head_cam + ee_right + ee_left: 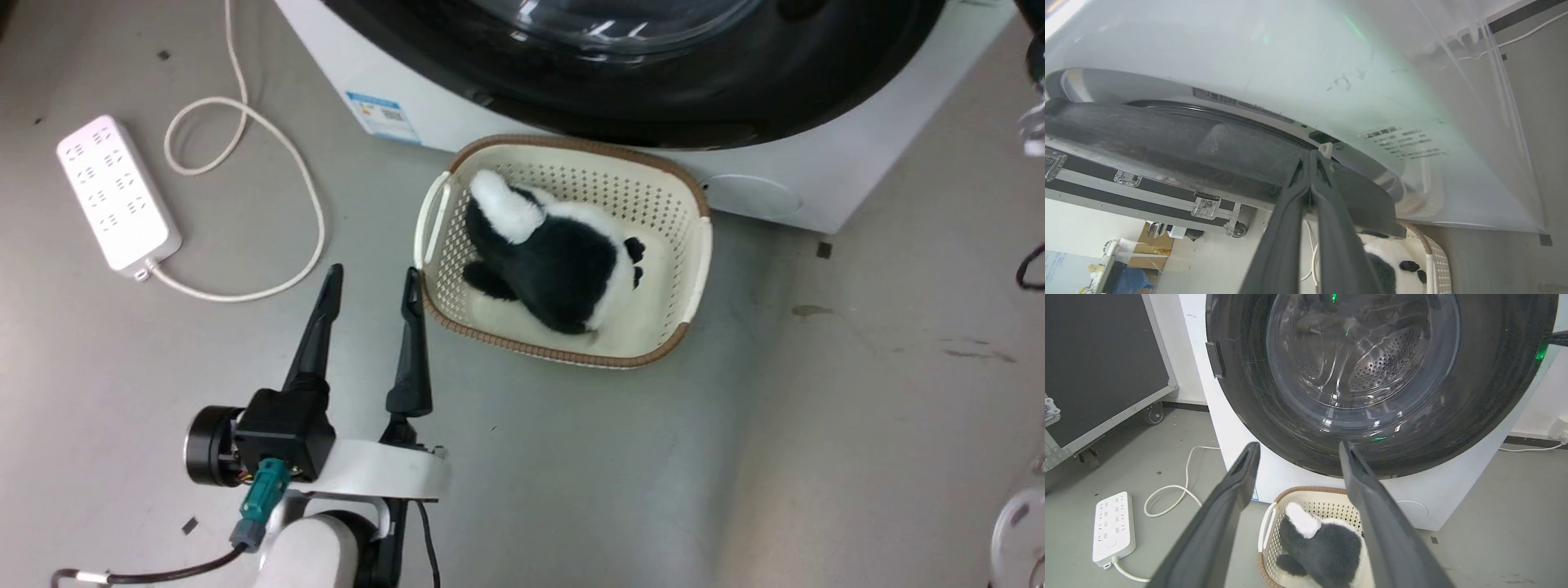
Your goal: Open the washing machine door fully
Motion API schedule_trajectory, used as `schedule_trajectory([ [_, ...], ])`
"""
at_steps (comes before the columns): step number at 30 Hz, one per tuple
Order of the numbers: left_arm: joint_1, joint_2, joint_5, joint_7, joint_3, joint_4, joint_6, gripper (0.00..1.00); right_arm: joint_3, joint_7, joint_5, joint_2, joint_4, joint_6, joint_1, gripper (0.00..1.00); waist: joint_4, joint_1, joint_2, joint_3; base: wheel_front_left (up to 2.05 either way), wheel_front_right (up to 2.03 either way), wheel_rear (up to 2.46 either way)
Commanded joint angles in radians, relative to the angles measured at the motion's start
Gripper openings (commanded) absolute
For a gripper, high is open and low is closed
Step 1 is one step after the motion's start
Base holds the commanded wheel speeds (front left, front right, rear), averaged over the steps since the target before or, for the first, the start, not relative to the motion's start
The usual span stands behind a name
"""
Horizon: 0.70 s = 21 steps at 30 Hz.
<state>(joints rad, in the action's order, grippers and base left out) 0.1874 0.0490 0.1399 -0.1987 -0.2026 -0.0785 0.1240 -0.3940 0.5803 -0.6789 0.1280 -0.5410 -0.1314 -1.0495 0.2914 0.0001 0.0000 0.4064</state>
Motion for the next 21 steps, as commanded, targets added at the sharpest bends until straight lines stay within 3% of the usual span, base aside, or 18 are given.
schedule_trajectory([
  [1, 0.019, 0.001, 0.008, -0.012, -0.01, -0.006, 0.007, 1.0, -0.022, 0.026, -0.018, 0.003, -0.029, 0.0, -0.048, 0.0, 0.011, -0.0001, 0.0, 0.011, 0.0, 0.0, 0.0],
  [14, 0.045, 0.001, 0.028, -0.039, -0.054, -0.008, 0.029, 1.0, -0.174, 0.226, -0.044, 0.004, -0.156, 0.001, -0.206, 0.0, 0.058, -0.0001, 0.0, 0.056, 0.0, 0.0, 0.0],
  [15, 0.048, 0.001, 0.03, -0.045, -0.06, -0.008, 0.032, 1.0, -0.203, 0.288, -0.055, -0.004, -0.167, 0.001, -0.213, 0.0, 0.063, -0.0001, 0.0, 0.058, 0.0, 0.0, 0.0],
  [21, 0.047, 0.001, 0.025, -0.058, -0.061, -0.002, 0.033, 1.0, -0.237, 0.397, -0.083, -0.03, -0.122, 0.001, -0.163, 0.0, 0.062, -0.0001, 0.0, 0.035, 0.0, 0.0, 0.0],
])
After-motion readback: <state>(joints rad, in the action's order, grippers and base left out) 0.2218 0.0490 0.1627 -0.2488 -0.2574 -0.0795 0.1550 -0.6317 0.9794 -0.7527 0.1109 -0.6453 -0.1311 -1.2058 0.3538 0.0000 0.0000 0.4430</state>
